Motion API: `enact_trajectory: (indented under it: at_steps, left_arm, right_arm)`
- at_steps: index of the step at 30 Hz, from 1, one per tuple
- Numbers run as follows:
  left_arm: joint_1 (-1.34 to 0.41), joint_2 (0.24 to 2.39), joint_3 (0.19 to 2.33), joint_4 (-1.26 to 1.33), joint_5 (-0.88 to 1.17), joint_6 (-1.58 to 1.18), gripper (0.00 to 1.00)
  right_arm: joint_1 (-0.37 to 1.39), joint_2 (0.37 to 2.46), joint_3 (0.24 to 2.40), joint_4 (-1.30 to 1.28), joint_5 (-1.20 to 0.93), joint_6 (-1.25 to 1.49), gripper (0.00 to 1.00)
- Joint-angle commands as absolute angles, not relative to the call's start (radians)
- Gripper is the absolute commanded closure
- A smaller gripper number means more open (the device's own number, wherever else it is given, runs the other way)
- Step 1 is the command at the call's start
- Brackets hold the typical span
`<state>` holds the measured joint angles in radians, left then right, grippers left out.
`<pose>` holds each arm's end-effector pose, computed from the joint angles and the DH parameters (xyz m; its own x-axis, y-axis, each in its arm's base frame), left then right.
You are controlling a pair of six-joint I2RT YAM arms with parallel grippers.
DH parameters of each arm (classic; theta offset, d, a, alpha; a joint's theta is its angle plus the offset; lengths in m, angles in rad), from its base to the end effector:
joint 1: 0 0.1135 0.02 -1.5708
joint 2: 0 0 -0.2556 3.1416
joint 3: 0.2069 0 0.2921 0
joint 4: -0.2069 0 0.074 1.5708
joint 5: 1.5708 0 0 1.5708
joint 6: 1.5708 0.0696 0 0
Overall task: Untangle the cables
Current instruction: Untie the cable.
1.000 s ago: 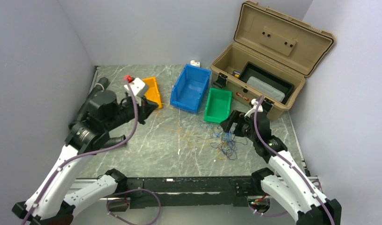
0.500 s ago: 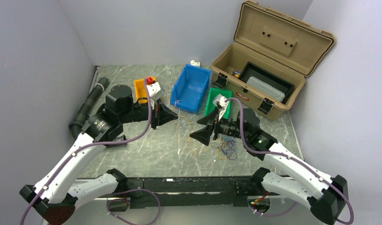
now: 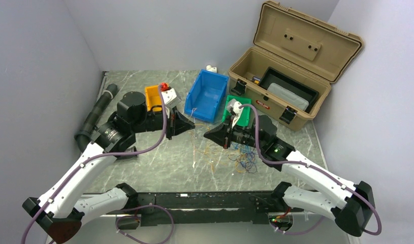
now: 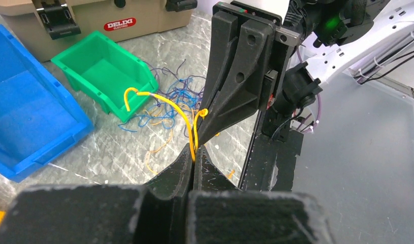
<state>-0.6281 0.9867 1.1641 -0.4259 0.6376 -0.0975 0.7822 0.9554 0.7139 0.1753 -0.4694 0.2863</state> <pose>0.1988 -0.1956 0.4043 -0.2895 0.1136 -0.9504 0.9152 0.3237 -0.2401 0.1907 0.2339 0.3031 -0.3130 0.0441 -0.9487 -0.8969 0.3149 0.3105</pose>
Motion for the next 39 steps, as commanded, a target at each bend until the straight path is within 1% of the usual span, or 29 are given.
enact_trajectory:
  at_steps: [1, 2, 4, 8, 9, 10, 13, 15, 18, 21, 23, 27, 33, 35, 39]
  left_arm:
    - [-0.632, 0.971, 1.156, -0.374, 0.578, -0.116, 0.94]
    - [-0.633, 0.965, 1.153, -0.381, 0.546, -0.121, 0.87]
    - [-0.633, 0.949, 1.139, -0.389, 0.473, -0.134, 0.68]
    - [-0.632, 0.903, 1.1, -0.39, 0.313, -0.164, 0.3]
    - [-0.631, 0.894, 1.091, -0.388, 0.286, -0.168, 0.23]
    - [-0.631, 0.886, 1.083, -0.385, 0.269, -0.168, 0.2]
    - [-0.632, 0.882, 1.07, -0.372, 0.279, -0.155, 0.1]
    - [-0.631, 0.889, 1.066, -0.359, 0.298, -0.156, 0.07]
    - [-0.632, 0.898, 1.046, -0.302, 0.372, -0.174, 0.05]
    - [-0.64, 0.911, 0.982, -0.173, 0.464, -0.243, 0.05]
    - [-0.665, 0.92, 0.925, -0.048, 0.489, -0.296, 0.03]
    - [-0.751, 0.951, 0.828, 0.159, 0.441, -0.327, 0.01]
    - [-0.863, 1.091, 0.807, 0.305, 0.344, -0.304, 0.01]
    - [-0.887, 1.151, 0.813, 0.364, 0.323, -0.312, 0.02]
    - [-0.915, 1.276, 0.828, 0.473, 0.284, -0.376, 0.08]
  right_arm:
    - [0.787, 0.922, 0.76, 0.198, -0.31, 0.316, 1.0]
    - [0.787, 0.913, 0.764, 0.181, -0.233, 0.324, 1.0]
    - [0.786, 0.894, 0.773, 0.144, -0.148, 0.336, 1.0]
    - [0.785, 0.882, 0.819, 0.068, -0.074, 0.334, 1.0]
    - [0.785, 0.882, 0.834, 0.049, -0.063, 0.334, 1.0]
    - [0.786, 0.882, 0.847, 0.034, -0.051, 0.334, 1.0]
    - [0.786, 0.886, 0.9, -0.019, -0.01, 0.329, 1.0]
    - [0.785, 0.899, 0.951, -0.056, 0.035, 0.324, 1.0]
    - [0.786, 0.929, 1.072, -0.105, 0.075, 0.314, 1.0]
    - [0.786, 0.977, 1.192, -0.143, 0.12, 0.314, 1.0]
    - [0.783, 1.012, 1.265, -0.162, 0.13, 0.309, 1.0]
    - [0.784, 1.075, 1.377, -0.185, 0.145, 0.31, 1.0]
    - [0.784, 1.123, 1.508, -0.217, 0.175, 0.31, 1.0]
    - [0.783, 1.128, 1.538, -0.219, 0.183, 0.306, 1.0]
    - [0.784, 1.125, 1.568, -0.222, 0.209, 0.303, 1.0]
